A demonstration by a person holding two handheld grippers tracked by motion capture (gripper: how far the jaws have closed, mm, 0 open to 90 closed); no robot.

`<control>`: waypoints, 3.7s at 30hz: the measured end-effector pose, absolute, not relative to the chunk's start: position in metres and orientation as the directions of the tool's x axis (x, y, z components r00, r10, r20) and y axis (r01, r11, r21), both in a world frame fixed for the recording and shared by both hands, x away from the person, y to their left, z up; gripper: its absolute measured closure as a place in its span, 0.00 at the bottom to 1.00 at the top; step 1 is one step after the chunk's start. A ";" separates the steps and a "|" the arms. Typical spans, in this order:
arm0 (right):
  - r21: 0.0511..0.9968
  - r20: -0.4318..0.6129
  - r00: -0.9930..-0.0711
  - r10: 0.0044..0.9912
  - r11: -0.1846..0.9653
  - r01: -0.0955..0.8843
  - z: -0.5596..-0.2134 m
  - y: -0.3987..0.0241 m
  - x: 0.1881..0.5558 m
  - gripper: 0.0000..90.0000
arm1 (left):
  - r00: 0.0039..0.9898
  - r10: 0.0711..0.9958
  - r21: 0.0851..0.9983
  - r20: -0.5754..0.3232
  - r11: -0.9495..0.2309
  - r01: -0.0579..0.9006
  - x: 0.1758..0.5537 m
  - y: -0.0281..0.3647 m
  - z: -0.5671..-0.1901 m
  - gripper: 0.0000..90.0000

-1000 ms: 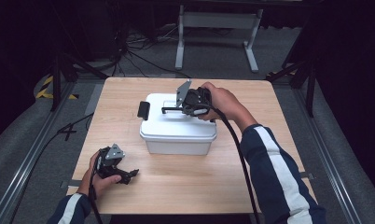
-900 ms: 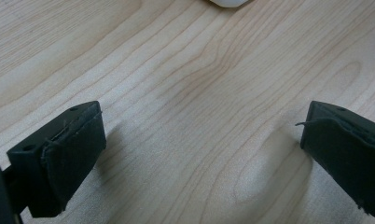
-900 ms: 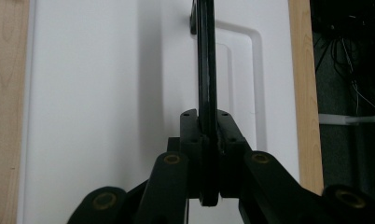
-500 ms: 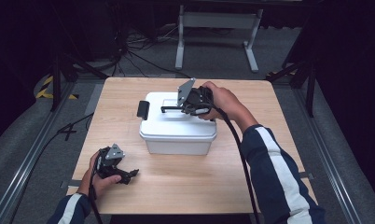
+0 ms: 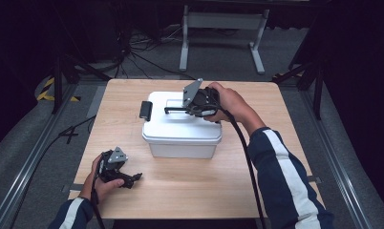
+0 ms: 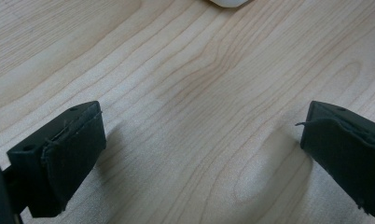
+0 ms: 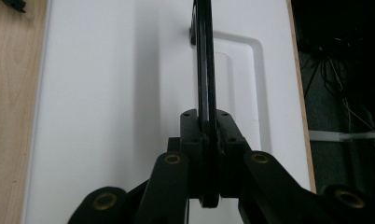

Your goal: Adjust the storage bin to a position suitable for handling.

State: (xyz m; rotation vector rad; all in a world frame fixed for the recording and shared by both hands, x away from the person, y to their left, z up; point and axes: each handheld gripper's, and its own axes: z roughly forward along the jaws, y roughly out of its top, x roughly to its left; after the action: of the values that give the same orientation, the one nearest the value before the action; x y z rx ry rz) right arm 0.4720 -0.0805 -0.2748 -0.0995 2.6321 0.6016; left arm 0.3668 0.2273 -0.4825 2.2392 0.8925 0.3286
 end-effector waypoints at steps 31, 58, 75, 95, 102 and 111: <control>0.441 -0.463 -0.881 0.097 0.888 -0.134 -0.250 -0.130 0.457 0.94 | 0.731 0.683 0.687 -0.018 -0.522 0.505 0.367 0.227 -0.482 0.01; 0.475 -0.472 -0.859 0.198 0.878 -0.059 -0.246 -0.199 0.445 0.94 | 0.729 0.685 0.689 -0.018 -0.519 0.505 0.367 0.227 -0.483 0.01; 0.514 -0.459 -0.843 0.281 0.858 0.007 -0.250 -0.253 0.442 0.94 | 0.730 0.683 0.688 -0.018 -0.521 0.505 0.367 0.227 -0.483 0.01; 0.565 -0.419 -0.822 0.386 0.820 0.097 -0.262 -0.305 0.441 0.94 | 0.732 0.681 0.685 -0.022 -0.523 0.508 0.367 0.227 -0.482 0.01; 0.576 -0.409 -0.810 0.421 0.808 0.129 -0.269 -0.321 0.441 0.94 | 0.730 0.683 0.686 -0.021 -0.522 0.507 0.366 0.227 -0.483 0.01; 0.572 -0.389 -0.801 0.455 0.801 0.176 -0.285 -0.331 0.447 0.94 | 0.732 0.681 0.684 -0.022 -0.523 0.508 0.367 0.227 -0.482 0.01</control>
State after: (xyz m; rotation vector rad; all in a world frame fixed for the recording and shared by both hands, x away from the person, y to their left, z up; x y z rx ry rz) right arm 0.4468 -0.3314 -0.2851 0.4680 2.4645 0.7133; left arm 0.3666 0.2274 -0.4824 2.2412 0.8929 0.3251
